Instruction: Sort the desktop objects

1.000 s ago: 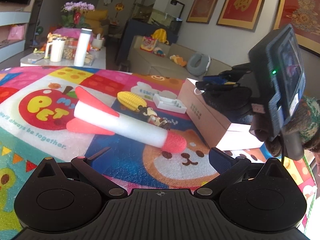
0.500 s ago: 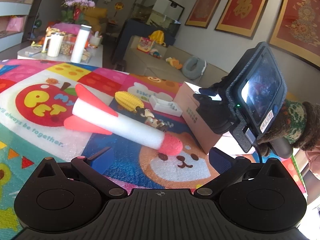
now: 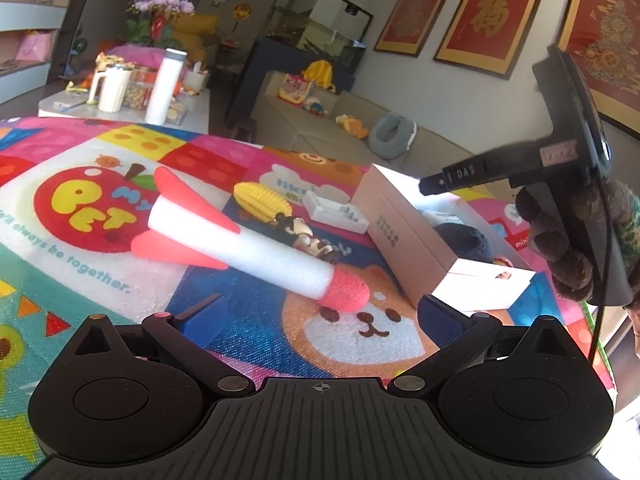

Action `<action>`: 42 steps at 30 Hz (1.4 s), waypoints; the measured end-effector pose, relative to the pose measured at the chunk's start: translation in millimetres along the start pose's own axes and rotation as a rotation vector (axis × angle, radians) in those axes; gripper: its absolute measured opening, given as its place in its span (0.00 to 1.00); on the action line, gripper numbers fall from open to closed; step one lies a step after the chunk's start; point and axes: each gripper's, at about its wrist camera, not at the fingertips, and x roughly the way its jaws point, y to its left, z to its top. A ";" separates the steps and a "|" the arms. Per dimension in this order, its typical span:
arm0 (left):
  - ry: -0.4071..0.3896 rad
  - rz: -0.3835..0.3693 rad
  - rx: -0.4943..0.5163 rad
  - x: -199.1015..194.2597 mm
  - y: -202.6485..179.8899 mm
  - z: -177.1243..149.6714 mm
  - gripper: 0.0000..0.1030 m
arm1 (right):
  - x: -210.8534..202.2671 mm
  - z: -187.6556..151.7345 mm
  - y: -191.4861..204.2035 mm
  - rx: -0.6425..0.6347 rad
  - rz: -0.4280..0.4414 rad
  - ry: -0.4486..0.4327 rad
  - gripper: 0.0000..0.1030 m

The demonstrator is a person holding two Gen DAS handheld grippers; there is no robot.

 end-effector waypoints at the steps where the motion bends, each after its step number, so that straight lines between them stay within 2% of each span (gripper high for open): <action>1: -0.001 0.004 -0.002 -0.4 0.3 0.7 1.00 | 1.7 5.5 -0.8 0.057 0.072 0.018 0.09; 3: -0.006 0.025 0.002 -1.9 0.8 3.3 1.00 | 9.9 16.2 4.2 0.123 0.177 0.053 0.14; 5: -0.014 0.068 0.044 -3.5 -0.3 6.6 1.00 | 20.7 25.4 15.7 0.137 0.238 0.067 0.27; 6: -0.020 0.092 0.066 -4.3 -0.2 8.0 1.00 | 26.1 29.2 22.4 0.126 0.232 0.062 0.40; 7: -0.026 0.111 0.077 -4.9 1.2 9.4 1.00 | 34.1 33.5 33.0 0.099 0.205 0.053 0.46; 9: -0.021 0.128 0.064 -3.6 6.2 10.3 1.00 | 52.9 38.1 47.8 0.057 0.140 0.067 0.46; 11: -0.008 0.130 0.041 -1.4 10.5 10.5 1.00 | 78.8 39.5 56.0 0.060 0.089 0.105 0.46; 14: -0.026 0.121 0.041 -4.9 11.2 10.0 1.00 | 110.4 38.4 61.8 0.081 0.061 0.182 0.28; 17: -0.029 0.127 0.057 -6.7 8.2 9.1 1.00 | 105.0 42.2 64.1 0.089 0.093 0.184 0.09; 19: -0.028 0.138 0.065 -8.7 6.4 8.2 1.00 | 96.7 39.7 65.8 0.090 0.114 0.200 0.05; 24: -0.013 0.178 0.065 -18.2 6.9 4.5 1.00 | 56.7 5.9 64.4 0.067 0.197 0.201 0.03; 28: 0.001 0.235 0.056 -27.3 7.8 4.5 1.00 | 13.6 -40.7 73.5 0.004 0.251 0.182 0.03; 32: -0.006 0.263 0.057 -37.5 -0.4 8.4 1.00 | -22.8 -84.5 68.8 0.017 0.290 0.171 0.03; 38: 0.023 0.241 0.098 -34.6 -28.6 6.2 1.00 | -71.1 -145.6 45.7 0.040 0.266 0.119 0.03; 42: 0.059 0.205 0.149 -25.4 -51.4 -2.2 1.00 | -95.3 -178.1 32.3 0.038 0.189 0.066 0.03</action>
